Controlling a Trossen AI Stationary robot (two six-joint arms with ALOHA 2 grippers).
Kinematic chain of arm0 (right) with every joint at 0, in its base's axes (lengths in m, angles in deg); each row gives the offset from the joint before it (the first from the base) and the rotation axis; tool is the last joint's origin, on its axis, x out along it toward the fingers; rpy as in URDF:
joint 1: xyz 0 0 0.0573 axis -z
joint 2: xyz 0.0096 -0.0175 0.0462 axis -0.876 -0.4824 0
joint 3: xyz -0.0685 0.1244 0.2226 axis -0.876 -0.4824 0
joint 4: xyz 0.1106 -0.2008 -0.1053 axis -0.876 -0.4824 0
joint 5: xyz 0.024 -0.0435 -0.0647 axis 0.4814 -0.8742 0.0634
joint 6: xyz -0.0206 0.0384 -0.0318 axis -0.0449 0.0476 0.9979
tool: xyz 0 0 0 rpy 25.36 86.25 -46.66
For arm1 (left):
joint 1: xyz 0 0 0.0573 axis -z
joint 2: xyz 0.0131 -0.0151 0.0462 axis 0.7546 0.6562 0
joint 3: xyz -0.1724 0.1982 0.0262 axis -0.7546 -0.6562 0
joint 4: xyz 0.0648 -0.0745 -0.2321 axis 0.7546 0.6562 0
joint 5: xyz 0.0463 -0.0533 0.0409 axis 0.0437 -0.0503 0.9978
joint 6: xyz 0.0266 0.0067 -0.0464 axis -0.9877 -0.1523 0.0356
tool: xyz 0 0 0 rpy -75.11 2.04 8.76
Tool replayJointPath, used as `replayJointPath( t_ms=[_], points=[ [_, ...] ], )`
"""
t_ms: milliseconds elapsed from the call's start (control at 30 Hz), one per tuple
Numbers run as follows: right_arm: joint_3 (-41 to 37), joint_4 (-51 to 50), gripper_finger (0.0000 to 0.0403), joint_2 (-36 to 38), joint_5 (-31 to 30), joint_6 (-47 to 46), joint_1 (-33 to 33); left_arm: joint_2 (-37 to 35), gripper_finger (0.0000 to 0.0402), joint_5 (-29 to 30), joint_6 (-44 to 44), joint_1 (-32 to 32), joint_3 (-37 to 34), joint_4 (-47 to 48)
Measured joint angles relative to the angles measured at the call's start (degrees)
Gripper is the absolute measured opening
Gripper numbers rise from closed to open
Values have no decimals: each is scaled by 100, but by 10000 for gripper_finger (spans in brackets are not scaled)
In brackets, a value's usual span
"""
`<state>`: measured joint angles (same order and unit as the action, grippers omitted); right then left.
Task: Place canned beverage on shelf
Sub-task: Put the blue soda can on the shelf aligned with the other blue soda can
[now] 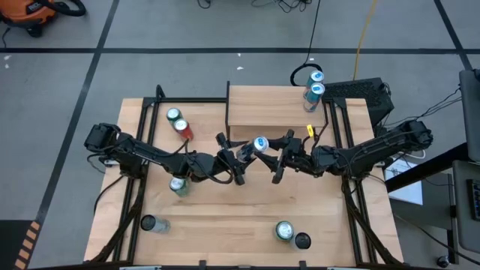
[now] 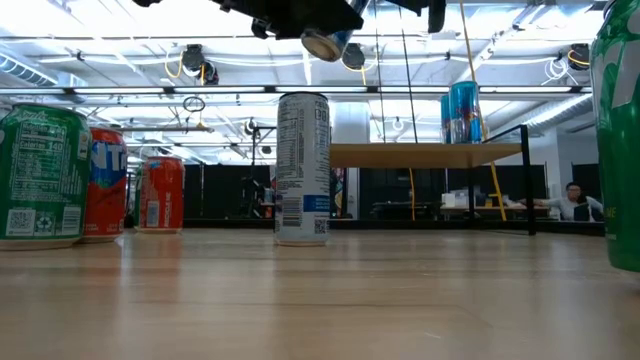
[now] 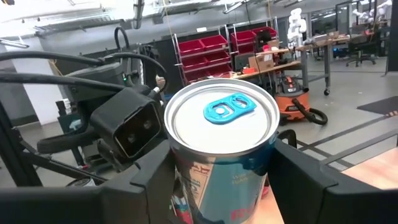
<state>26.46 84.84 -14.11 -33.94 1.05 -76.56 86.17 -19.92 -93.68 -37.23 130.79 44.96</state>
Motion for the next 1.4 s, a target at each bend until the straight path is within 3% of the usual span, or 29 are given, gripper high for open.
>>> replayJointPath(
  t_ms=[233,367,467,700,900,1100,1200,1400],
  points=[
    [0,-46,243,7,14,375,-9,0,272,-4,-4,-19,0,-32],
    [0,-70,265,7,19,347,-9,0,242,-4,22,-47,-4,-32],
    [0,-68,264,7,-1,309,-8,0,206,-34,158,-99,-4,-33],
    [0,-68,241,15,-36,361,-4,-2,205,-194,280,-185,-7,-52],
    [0,-399,245,146,8,941,-4,-47,205,-227,222,-185,-7,10],
    [2,-1602,277,816,141,2083,-142,-417,205,-167,177,-205,-7,518],
    [2,-2367,292,1218,531,2540,-185,-713,205,-949,267,-294,-7,999],
    [482,-3661,306,1733,1764,2670,-188,-971,205,-4862,1397,-1022,-7,1256]
  ],
)
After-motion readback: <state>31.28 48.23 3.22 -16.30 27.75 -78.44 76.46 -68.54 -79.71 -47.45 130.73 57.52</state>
